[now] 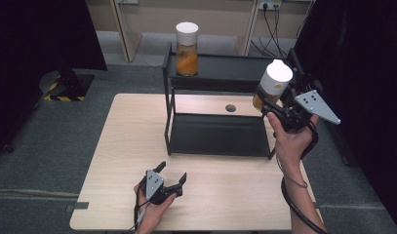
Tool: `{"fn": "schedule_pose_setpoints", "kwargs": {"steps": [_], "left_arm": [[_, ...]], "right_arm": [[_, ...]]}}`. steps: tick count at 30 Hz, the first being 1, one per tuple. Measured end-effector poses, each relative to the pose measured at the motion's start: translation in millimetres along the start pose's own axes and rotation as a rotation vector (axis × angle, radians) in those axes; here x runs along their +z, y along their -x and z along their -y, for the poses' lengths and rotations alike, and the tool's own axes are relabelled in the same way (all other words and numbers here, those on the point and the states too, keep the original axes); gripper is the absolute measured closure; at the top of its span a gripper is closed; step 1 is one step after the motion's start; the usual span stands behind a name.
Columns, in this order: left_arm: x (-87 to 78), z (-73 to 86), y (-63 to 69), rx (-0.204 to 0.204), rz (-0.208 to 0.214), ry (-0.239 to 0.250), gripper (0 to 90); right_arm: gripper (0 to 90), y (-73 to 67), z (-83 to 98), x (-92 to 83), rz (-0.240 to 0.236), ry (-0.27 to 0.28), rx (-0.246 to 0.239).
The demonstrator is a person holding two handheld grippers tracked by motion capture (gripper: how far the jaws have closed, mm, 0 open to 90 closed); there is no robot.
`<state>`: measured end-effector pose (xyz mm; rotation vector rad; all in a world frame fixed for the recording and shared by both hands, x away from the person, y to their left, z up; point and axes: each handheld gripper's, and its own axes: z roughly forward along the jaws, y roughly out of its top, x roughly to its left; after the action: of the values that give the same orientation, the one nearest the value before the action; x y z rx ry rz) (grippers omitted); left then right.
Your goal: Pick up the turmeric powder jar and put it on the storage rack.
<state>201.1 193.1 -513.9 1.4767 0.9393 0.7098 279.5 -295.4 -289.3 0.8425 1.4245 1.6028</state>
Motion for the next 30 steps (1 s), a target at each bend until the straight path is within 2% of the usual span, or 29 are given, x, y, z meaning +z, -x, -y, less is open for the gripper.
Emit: {"fn": "schedule_pose_setpoints", "kwargs": {"steps": [11, 30], "left_arm": [[-0.1, 0.1, -0.3, -0.001, 0.001, 0.0, 11.5], [-0.3, 0.2, -0.7, -0.002, 0.002, 0.001, 11.5]], "right_arm": [[31.2, 0.0, -11.2, 9.3, 0.003, 0.005, 0.003], [31.2, 4.4, -27.0, 29.9, 0.039, -0.008, 0.009]]}}
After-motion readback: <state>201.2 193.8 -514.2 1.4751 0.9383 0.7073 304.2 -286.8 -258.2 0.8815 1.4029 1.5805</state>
